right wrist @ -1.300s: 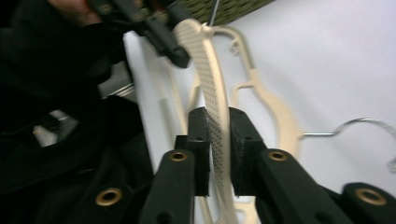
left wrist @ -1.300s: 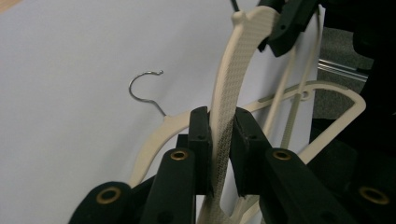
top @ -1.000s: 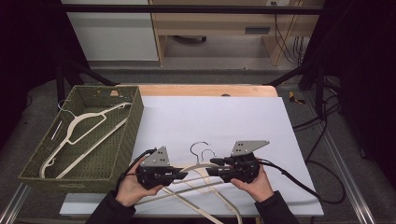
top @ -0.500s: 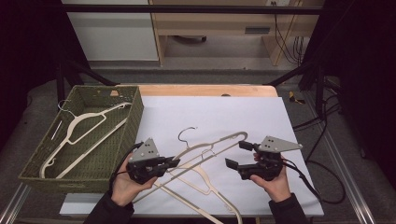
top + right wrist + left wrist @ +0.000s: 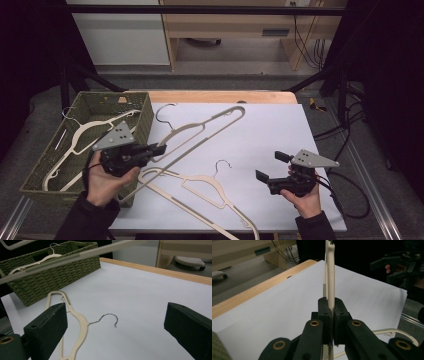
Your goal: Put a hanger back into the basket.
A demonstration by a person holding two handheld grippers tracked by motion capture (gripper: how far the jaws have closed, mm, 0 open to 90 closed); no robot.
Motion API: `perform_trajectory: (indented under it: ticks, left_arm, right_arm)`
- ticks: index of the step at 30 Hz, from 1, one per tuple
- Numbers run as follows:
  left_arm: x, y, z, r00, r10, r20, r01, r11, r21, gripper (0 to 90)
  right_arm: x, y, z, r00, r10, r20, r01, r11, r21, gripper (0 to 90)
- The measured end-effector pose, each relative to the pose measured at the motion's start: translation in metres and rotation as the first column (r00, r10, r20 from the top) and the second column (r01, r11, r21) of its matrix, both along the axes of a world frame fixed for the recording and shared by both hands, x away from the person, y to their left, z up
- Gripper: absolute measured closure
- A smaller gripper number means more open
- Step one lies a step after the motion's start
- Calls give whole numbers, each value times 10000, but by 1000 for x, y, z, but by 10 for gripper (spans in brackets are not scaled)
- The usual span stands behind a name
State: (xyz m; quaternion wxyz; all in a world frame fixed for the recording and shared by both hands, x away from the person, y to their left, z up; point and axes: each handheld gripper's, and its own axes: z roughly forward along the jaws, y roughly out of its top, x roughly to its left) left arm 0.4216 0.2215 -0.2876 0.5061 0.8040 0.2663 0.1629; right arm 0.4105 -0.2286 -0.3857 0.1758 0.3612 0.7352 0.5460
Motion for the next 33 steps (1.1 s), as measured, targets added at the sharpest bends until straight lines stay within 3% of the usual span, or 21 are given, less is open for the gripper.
perform_trajectory:
  ticks: [7,10,16,25,33]
  left_arm:
    - [8,29,21,9993,375,-51,-376,9992,-140,863]
    - [14,41,26,9989,470,-78,-470,9989,28,863]
    - [33,72,32,9944,909,-537,-902,9958,160,864]
    - [52,129,36,9803,1807,-802,-1717,9793,1071,864]
    - [62,169,24,9620,2482,-1136,-2347,9646,1200,864]
  right_arm:
    - [0,-5,1,9996,-270,42,270,9996,110,38]
    - [-1,-7,1,9993,-373,11,372,9992,153,35]
    - [-1,-10,2,9992,-392,102,391,9992,92,34]
    - [-1,-10,2,9991,-408,64,407,9991,96,33]
    - [0,-9,1,9992,-394,13,394,9992,102,33]
